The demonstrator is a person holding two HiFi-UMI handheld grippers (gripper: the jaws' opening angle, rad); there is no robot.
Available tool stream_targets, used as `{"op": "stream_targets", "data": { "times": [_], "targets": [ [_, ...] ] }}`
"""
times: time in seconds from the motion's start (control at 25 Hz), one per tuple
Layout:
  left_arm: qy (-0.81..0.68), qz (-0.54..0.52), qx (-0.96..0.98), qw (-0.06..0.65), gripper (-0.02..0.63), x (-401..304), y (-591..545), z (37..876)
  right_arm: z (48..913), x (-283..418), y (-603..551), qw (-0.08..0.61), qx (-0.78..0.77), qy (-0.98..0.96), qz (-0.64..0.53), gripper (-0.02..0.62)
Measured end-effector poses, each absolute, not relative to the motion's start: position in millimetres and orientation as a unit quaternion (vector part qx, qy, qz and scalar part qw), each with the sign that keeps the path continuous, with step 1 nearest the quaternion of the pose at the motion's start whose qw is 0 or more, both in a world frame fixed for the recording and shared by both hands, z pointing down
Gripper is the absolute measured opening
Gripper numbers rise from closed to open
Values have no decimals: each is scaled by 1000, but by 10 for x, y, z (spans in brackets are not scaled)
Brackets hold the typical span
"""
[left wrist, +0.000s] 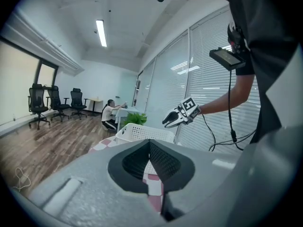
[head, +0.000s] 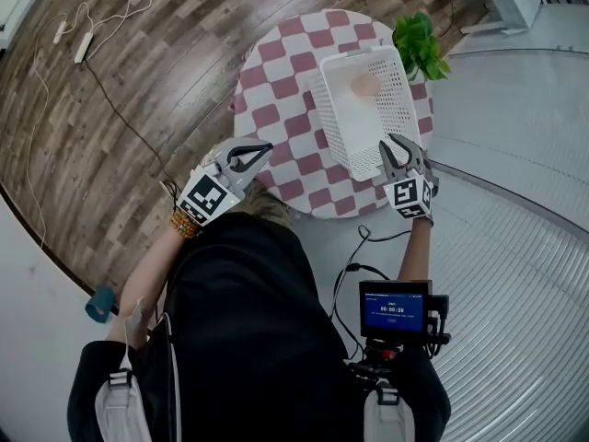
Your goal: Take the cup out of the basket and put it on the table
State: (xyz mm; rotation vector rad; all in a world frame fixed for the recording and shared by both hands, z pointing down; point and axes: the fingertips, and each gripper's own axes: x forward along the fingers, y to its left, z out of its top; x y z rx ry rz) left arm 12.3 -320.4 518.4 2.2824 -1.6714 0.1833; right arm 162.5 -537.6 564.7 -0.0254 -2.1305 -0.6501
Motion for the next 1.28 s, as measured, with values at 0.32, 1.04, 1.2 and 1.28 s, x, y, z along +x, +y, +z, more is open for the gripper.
{"op": "stream_targets", "data": {
  "times": [0.32, 1.04, 1.2, 1.28],
  "targets": [
    [-606, 66, 776, 160, 5, 19, -3184, 5221, 6028, 1342, -5693, 491, -118, -812, -292, 118],
    [-667, 80, 716, 191, 5, -42, -2903, 5401, 7220, 1104, -6295, 610, -266, -642, -381, 120],
    [-677, 76, 705, 195, 5, -18, -2859, 5414, 7400, 1116, -6429, 629, -282, -612, -388, 120],
    [-682, 74, 700, 198, 5, -7, -2841, 5433, 7484, 1116, -6473, 640, -287, -601, -383, 120]
  ]
}}
